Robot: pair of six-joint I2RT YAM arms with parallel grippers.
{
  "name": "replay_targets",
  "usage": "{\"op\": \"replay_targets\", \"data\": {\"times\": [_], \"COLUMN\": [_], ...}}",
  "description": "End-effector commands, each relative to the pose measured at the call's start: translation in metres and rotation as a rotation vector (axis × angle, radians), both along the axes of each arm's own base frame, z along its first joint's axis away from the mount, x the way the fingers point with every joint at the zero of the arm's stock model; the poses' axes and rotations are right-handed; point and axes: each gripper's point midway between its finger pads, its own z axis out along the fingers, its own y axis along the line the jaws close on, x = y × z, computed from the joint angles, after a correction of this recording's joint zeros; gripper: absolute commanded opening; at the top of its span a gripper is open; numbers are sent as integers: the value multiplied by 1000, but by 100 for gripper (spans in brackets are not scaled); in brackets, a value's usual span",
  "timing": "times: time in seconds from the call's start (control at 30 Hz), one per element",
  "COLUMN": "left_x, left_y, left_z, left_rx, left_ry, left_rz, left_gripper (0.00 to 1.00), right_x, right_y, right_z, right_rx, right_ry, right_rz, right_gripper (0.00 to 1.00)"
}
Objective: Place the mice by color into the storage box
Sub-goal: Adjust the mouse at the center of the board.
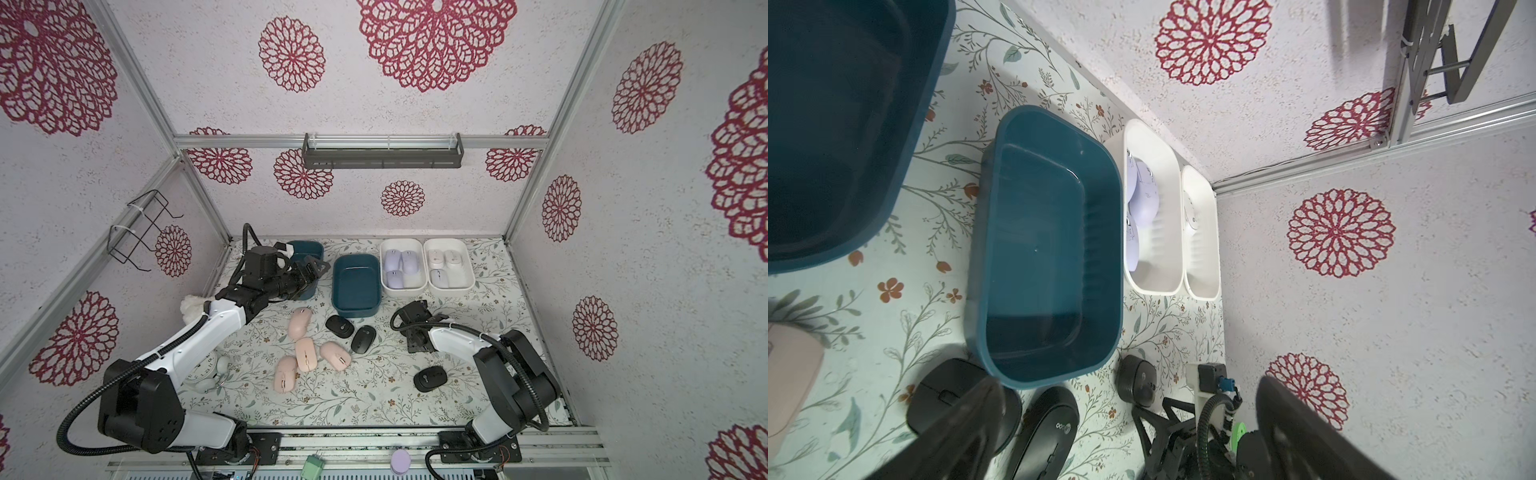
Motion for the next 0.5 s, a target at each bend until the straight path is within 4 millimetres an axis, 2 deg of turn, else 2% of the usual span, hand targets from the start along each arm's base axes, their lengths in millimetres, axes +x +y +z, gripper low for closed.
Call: {"op": "replay_targets", "data": {"times": [0.0,0.1,0.2,0.3,0.47], "left_x": [5,4,5,5,5], "left_y": [1,-1,-1,0,0], "left_z": [4,4,3,2,3], "left_rx": [19,10,7,16,22], "left_ry": [-15,-12,-11,-12,-15], "left_rz": [5,2,0,2,2], "left_gripper": [97,97,97,97,97], "right_x": [5,14,34,57,86], "right_y": [-23,-38,-42,-47,-30], "right_z": [8,7,8,19,36], "right_rx": [-110,-126,-104,-149,-98], "right_ry": [8,5,-15,-66,-122], "right_rz": [-25,-75,-111,-140,-126], "right_gripper": [70,70,70,71,73]}}
